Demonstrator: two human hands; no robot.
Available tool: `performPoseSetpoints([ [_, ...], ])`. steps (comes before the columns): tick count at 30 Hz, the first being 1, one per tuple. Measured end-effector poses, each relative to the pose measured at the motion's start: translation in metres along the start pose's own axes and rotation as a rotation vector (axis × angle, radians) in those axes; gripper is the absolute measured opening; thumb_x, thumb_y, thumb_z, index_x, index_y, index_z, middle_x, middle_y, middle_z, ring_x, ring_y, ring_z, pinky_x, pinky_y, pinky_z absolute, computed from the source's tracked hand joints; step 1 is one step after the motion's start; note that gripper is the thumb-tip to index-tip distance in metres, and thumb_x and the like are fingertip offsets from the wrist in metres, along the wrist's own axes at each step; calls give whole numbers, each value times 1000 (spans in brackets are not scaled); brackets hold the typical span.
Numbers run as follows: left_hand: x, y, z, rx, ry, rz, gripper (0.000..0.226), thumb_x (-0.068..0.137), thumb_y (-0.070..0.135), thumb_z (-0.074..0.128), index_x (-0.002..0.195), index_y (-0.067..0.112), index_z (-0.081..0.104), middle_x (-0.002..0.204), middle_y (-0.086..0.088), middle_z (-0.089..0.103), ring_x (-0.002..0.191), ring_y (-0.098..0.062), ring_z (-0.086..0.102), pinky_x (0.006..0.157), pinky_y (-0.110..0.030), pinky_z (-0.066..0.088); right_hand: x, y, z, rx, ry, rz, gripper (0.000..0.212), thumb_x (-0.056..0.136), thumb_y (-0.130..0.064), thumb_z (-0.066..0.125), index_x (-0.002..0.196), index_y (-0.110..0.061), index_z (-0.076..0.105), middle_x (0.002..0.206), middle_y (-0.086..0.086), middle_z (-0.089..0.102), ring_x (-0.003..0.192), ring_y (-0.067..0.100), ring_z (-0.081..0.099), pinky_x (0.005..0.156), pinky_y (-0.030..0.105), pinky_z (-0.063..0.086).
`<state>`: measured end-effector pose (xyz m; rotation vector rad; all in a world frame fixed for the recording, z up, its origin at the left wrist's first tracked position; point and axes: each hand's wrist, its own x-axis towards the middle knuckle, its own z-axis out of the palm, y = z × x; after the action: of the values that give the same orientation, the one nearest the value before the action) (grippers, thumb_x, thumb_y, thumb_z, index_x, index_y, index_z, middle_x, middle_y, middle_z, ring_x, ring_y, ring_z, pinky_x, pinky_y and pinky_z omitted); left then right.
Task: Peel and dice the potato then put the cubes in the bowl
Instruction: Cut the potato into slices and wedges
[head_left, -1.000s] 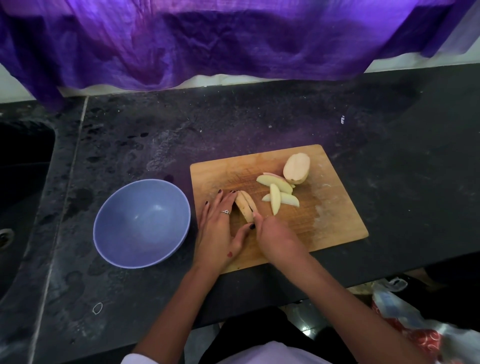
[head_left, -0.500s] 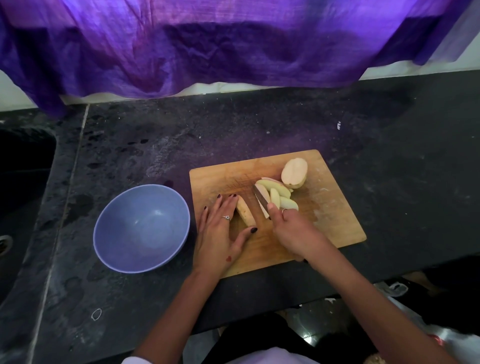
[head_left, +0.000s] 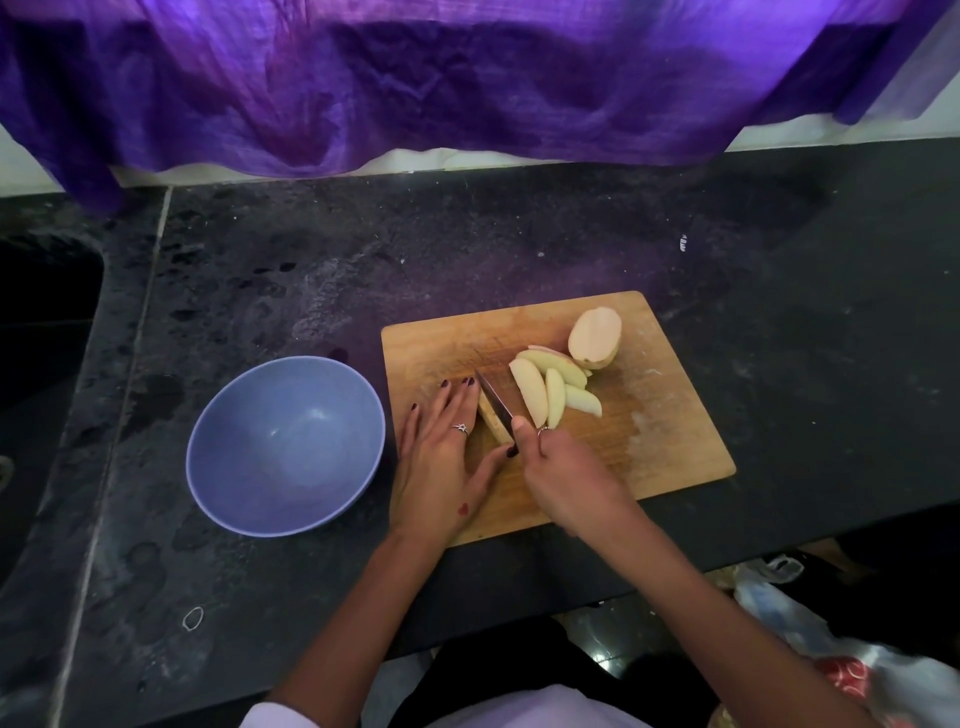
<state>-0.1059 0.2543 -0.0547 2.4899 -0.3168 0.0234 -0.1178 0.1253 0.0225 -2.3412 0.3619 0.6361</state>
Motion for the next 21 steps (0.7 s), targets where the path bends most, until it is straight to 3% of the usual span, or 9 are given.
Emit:
performPoseSetpoints([
  [5, 1, -2, 2, 5, -6, -3, 71, 95, 50, 45, 152, 21, 15, 159, 7, 14, 140, 4, -6, 117, -25, -9, 3, -1, 2, -8, 15, 19, 51, 102, -47, 21, 94, -13, 59, 74, 1, 53, 69, 13, 52, 62, 30, 37],
  [11, 1, -3, 5, -23, 53, -4, 68, 94, 53, 45, 151, 21, 24, 157, 8, 23, 141, 4, 1, 117, -26, -6, 3, -1, 13, -131, 102, 39, 58, 100, -52, 16, 97, -13, 60, 86, 6, 62, 82, 23, 62, 76, 40, 52],
  [14, 2, -4, 7, -22, 75, 11, 71, 90, 55, 42, 149, 17, 29, 155, 4, 30, 141, 2, 7, 118, -27, -3, 3, 0, 13, -142, 111, 35, 60, 99, -52, 15, 99, -12, 60, 88, 8, 62, 84, 25, 62, 78, 43, 52],
  [17, 1, -4, 6, -32, 68, 9, 68, 92, 45, 52, 149, 15, 30, 154, 3, 30, 141, 2, 8, 118, -29, -2, 2, -2, 13, -149, 112, 43, 59, 100, -51, 14, 101, -12, 58, 89, 6, 58, 89, 26, 61, 80, 43, 50],
  [21, 1, -3, 6, -24, 72, 11, 70, 90, 49, 44, 149, 15, 30, 154, 3, 31, 142, 1, 9, 118, -29, -2, 1, -5, 15, -164, 125, 39, 61, 100, -51, 13, 103, -11, 59, 88, 7, 60, 87, 26, 60, 77, 40, 49],
])
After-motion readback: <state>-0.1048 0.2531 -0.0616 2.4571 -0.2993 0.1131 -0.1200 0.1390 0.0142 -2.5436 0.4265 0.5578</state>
